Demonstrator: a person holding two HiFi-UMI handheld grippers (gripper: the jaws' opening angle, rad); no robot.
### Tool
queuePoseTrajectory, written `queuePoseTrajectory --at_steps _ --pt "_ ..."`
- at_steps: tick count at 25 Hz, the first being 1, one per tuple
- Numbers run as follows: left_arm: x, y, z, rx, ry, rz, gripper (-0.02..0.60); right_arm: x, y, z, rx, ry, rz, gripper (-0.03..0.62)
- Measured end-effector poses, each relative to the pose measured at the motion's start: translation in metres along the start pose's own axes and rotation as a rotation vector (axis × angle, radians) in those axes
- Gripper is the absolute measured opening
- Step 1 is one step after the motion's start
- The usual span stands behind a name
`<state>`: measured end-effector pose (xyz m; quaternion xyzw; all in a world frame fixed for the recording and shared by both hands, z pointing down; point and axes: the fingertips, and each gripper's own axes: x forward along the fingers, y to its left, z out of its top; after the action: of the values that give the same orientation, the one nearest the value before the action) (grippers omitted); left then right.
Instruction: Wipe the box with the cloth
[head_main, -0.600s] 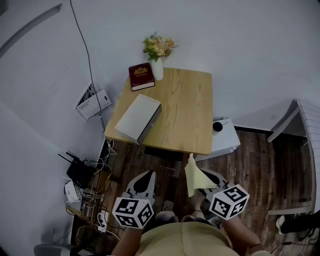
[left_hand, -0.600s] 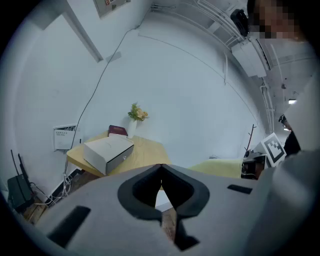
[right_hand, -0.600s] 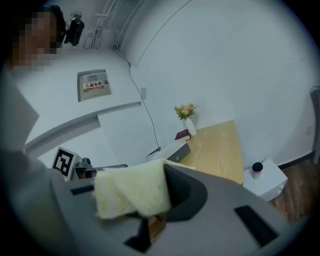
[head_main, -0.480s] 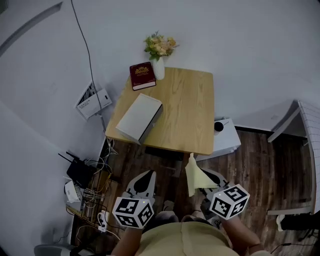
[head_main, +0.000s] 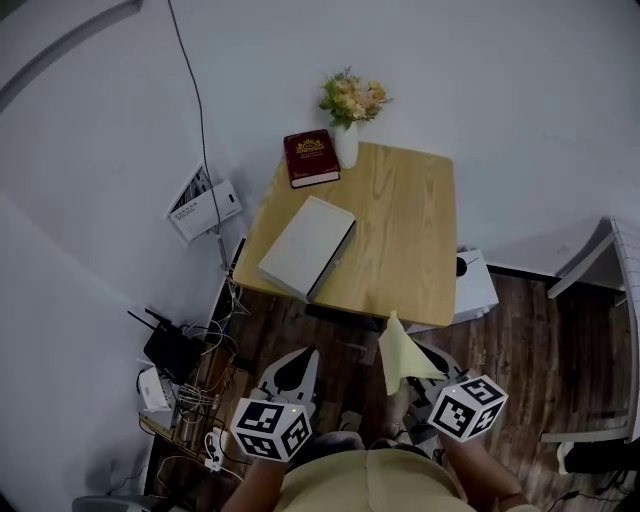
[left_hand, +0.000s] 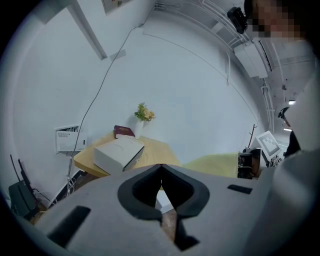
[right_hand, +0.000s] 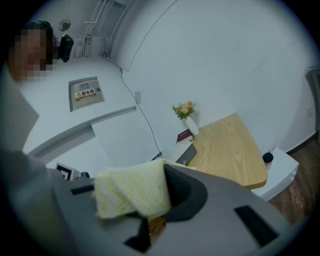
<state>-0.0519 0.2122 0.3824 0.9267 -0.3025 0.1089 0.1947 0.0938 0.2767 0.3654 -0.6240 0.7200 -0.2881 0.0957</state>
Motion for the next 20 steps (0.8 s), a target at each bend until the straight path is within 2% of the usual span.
queuePoseTrajectory --at_steps 7,11,20 --pt "-0.004 0.032 0.005 0.012 -0.012 0.013 0.02 0.03 0.012 -0.004 -0.005 0.003 0.0 0.031" --pt "0.003 0.045 0.002 -0.017 -0.015 0.026 0.02 0.045 0.007 -0.003 0.002 0.007 -0.012 0.031" --pt "0.052 0.061 0.025 -0.037 -0.031 0.069 0.02 0.089 -0.025 0.029 -0.01 0.032 0.022 0.031"
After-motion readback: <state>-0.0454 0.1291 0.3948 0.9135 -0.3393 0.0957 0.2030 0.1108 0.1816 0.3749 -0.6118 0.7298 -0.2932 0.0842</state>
